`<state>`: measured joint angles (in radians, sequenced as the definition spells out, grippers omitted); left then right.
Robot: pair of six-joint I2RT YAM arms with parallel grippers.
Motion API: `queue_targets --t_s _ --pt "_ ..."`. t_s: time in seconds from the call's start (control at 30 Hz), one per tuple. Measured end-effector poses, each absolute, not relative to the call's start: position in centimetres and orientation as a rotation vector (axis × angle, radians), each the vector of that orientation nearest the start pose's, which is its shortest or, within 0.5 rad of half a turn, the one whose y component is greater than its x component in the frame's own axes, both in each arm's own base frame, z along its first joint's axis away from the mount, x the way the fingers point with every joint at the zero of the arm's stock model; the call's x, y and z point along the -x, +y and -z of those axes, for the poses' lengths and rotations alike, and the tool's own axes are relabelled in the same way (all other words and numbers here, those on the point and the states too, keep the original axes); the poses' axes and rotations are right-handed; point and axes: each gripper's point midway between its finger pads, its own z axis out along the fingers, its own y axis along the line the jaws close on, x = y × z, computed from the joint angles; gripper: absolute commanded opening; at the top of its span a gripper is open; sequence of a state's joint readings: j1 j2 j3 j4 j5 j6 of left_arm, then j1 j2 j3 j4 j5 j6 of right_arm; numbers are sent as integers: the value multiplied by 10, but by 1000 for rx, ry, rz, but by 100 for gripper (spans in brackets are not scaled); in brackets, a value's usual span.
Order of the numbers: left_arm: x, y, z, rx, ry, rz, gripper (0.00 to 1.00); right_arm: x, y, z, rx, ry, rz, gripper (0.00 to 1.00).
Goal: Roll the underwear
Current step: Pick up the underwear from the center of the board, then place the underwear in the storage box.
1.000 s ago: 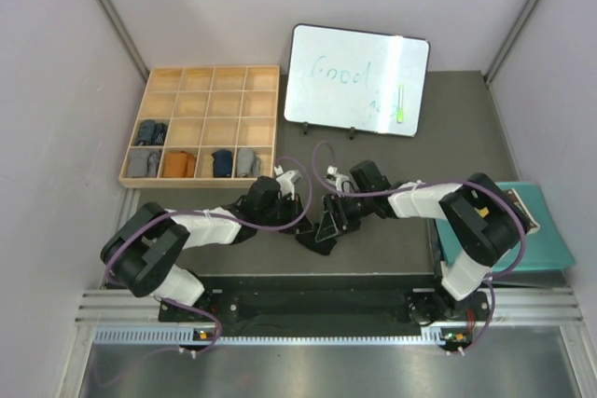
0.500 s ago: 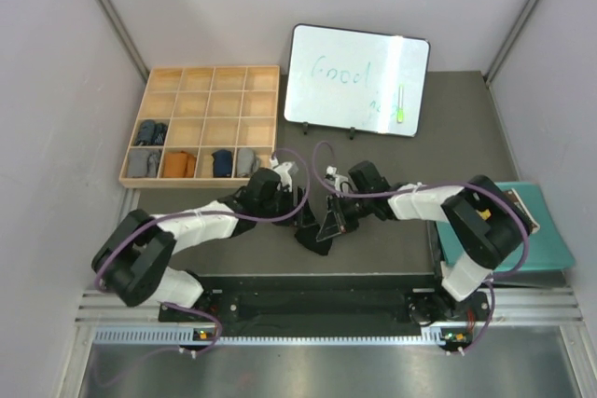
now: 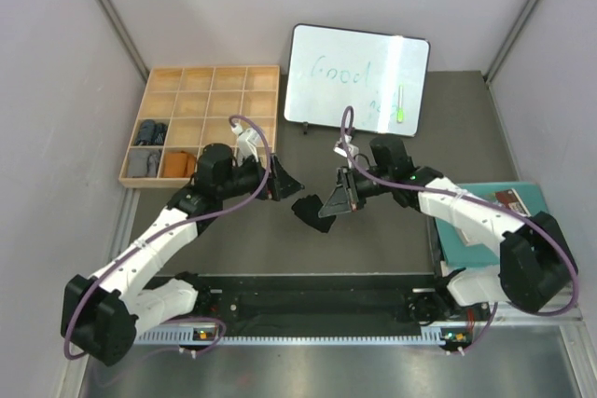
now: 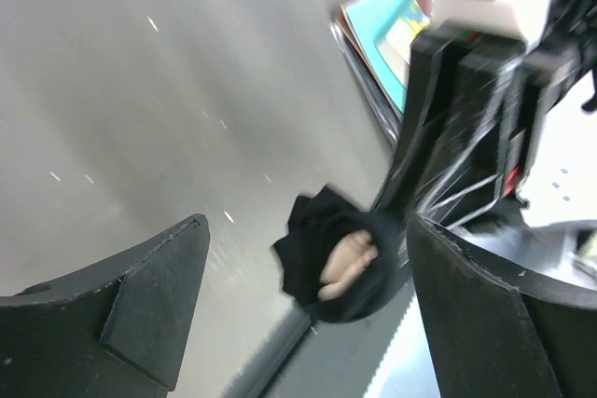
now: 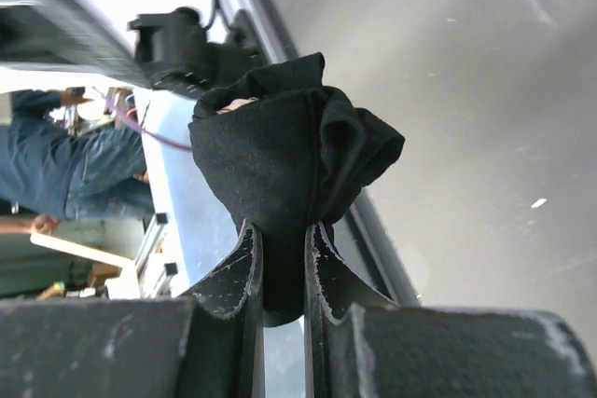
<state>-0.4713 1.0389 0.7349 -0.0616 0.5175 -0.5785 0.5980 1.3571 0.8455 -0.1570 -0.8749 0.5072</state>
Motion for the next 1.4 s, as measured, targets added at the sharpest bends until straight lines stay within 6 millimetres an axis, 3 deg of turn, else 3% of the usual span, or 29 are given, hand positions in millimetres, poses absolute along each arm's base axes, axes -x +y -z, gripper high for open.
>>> queue_targets --t_s 0.17,0.8,1.0,1.07,1.17,1.3,1.4 --pt "-226 -244 -208 -265 2119 1286 92 -171 298 -188 681 2289 -1568 0" --pt "-190 -257 -208 -316 2187 1560 93 -157 292 -198 709 2284 -1602 0" --pt "-197 -250 -205 -260 2196 1462 98 -167 291 -192 652 2321 -1522 0" --pt "-210 -237 -205 -161 2202 1321 99 -181 292 -193 609 2334 -1451 0" --pt "-238 -204 -221 18 2150 1063 99 -215 303 -205 552 2309 -1350 0" --pt "-267 -158 -254 160 2039 818 99 -274 334 -222 534 2265 -1210 0" --pt "-277 -136 -264 201 2006 708 99 -323 367 -221 555 2231 -1122 0"
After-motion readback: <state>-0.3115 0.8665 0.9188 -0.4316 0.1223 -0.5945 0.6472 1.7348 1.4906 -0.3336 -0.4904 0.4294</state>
